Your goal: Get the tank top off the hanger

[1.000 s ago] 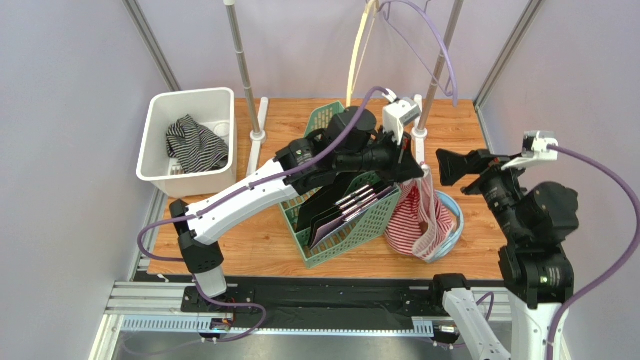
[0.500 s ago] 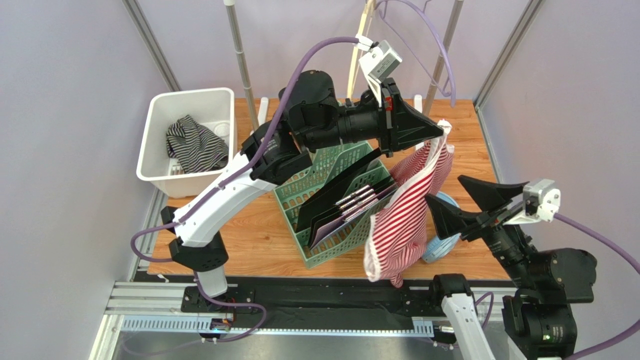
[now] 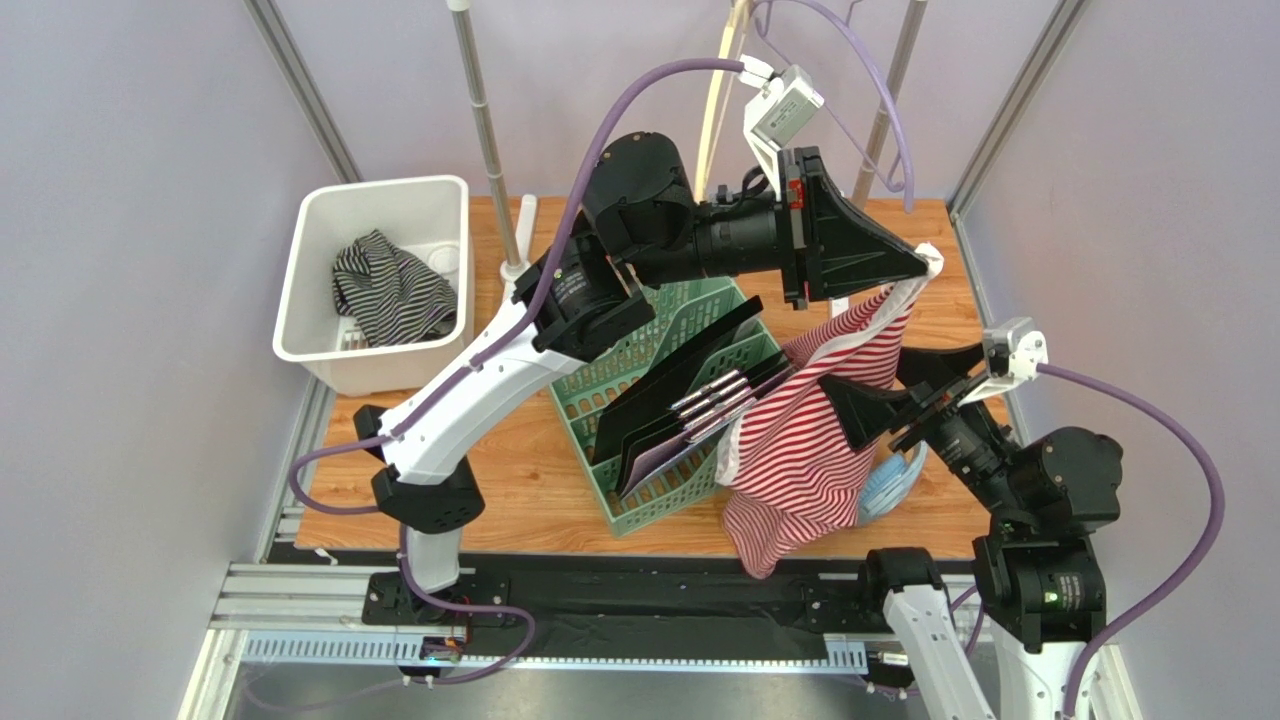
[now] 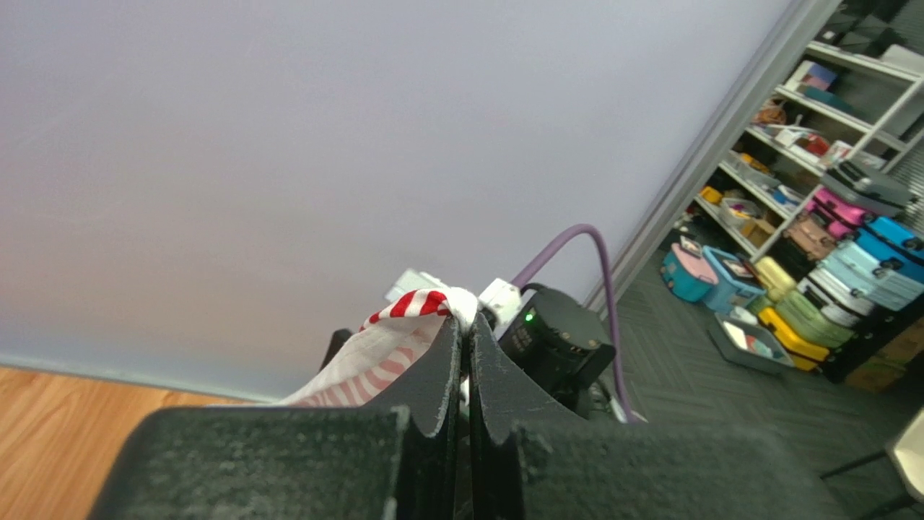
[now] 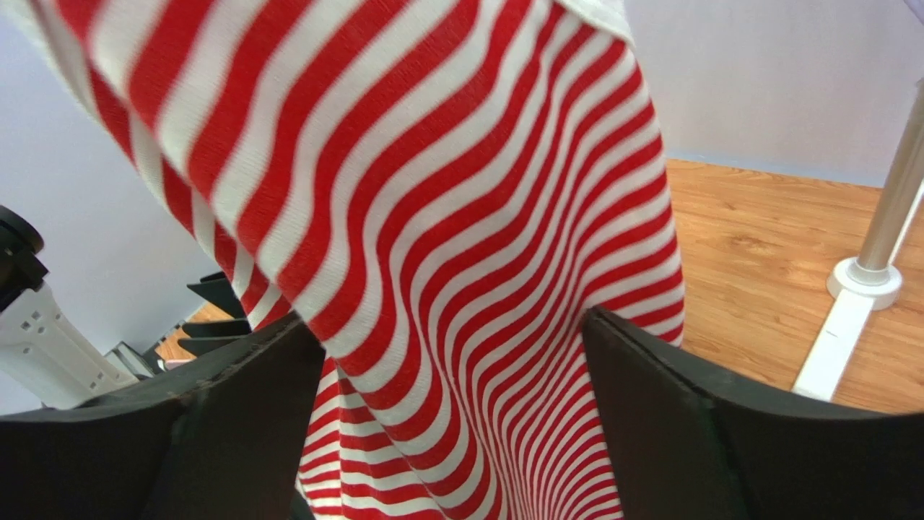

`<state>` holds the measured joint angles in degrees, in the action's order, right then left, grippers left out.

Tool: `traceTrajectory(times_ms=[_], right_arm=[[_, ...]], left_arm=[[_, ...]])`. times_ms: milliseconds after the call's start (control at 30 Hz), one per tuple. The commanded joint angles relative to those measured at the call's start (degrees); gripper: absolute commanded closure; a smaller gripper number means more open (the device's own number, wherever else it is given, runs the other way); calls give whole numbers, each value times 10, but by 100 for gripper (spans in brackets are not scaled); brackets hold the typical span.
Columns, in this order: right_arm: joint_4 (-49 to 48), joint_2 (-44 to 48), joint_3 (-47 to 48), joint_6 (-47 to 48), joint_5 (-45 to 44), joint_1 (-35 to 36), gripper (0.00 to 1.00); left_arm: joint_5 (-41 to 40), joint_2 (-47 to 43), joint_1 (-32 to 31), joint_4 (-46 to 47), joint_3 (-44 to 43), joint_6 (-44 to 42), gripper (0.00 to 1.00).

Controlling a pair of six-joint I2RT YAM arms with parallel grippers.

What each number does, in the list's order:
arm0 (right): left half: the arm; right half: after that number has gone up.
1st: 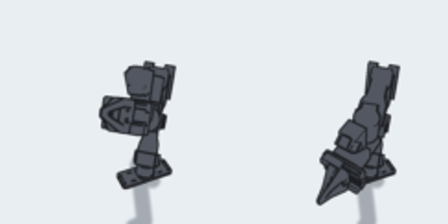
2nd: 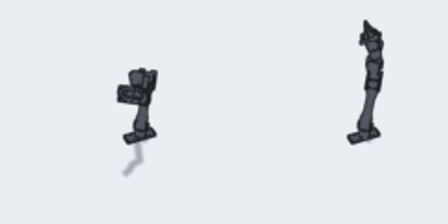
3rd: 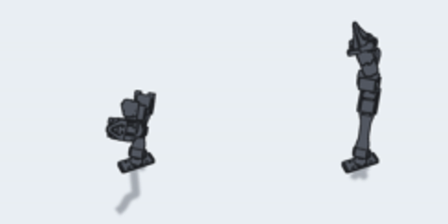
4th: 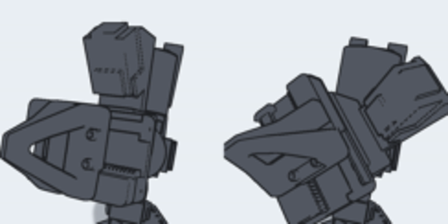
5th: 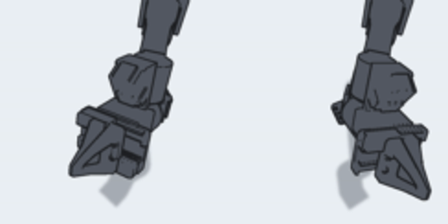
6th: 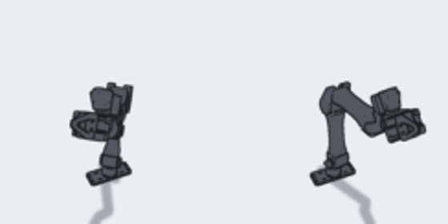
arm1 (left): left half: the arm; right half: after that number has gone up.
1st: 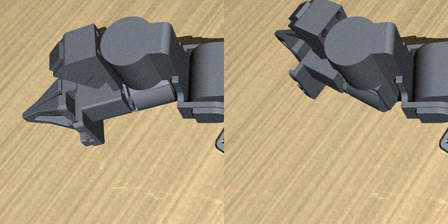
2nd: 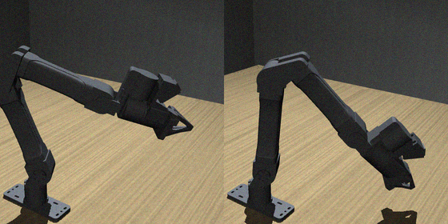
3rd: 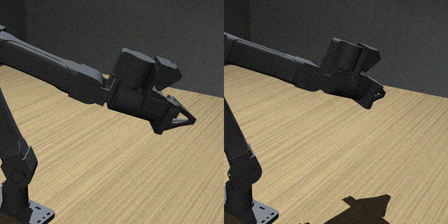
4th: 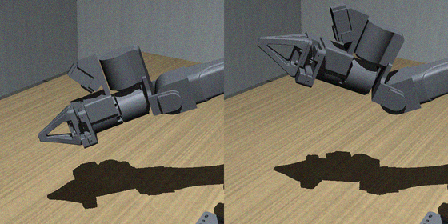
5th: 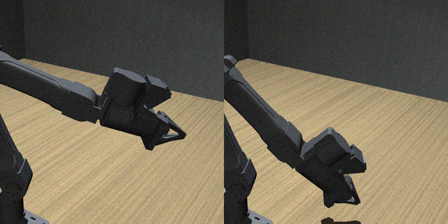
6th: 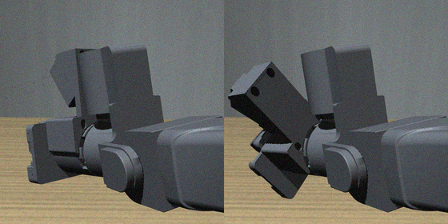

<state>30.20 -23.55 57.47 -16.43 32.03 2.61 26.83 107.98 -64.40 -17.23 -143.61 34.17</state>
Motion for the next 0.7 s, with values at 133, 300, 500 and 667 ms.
traceTrajectory(times_ms=[133, 300, 500, 667], right_arm=[[-65, -3, -15, -49, -6, 2, 42], [-68, 1, -10, -71, -71, 2, 76], [-39, -41, 33, -88, -208, 2, 100], [-86, -125, 100, -70, -267, 2, 100]], left_arm=[[75, 23, 1, 98, -43, 86, 100], [82, -2, 1, 84, -13, 70, 100], [58, -100, 1, 34, 102, -10, 100], [-7, -225, 1, 46, 311, -66, 100]])
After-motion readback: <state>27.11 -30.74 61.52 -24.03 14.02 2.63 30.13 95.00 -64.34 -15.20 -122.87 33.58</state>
